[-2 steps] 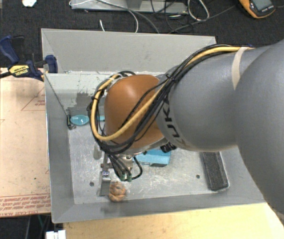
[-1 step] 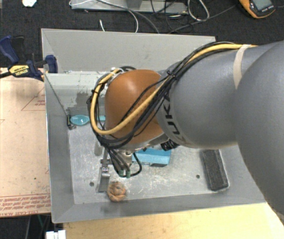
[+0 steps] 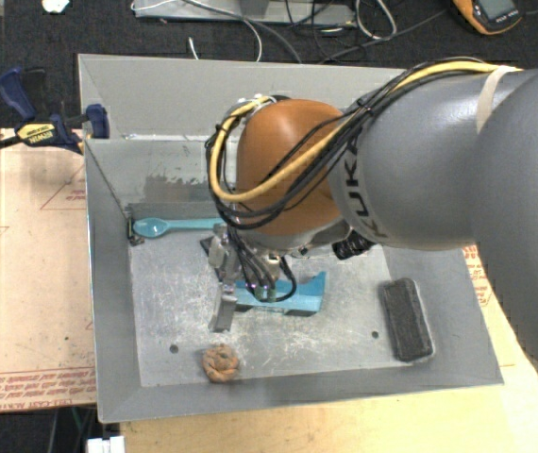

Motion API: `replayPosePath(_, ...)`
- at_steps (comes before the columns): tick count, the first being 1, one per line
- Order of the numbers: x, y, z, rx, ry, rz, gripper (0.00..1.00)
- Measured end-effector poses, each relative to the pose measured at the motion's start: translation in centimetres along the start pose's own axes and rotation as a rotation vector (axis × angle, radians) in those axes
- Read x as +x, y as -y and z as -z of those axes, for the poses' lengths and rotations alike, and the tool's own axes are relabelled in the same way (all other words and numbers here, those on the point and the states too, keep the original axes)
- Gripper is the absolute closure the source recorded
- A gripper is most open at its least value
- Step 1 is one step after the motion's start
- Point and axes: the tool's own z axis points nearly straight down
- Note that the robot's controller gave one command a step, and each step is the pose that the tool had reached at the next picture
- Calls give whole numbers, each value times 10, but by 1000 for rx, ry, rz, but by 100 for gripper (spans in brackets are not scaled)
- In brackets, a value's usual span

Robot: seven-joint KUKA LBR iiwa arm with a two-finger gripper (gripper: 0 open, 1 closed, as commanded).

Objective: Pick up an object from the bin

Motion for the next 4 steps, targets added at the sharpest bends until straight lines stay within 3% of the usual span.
replayPosePath(1, -23, 28, 2, 1, 1, -27, 0)
replayPosePath(2, -28, 78, -21, -1, 2, -184, 0)
replayPosePath(3, -66, 107, -64, -5, 3, -165, 0)
replayPosePath(4, -47, 95, -52, -4, 5, -262, 0)
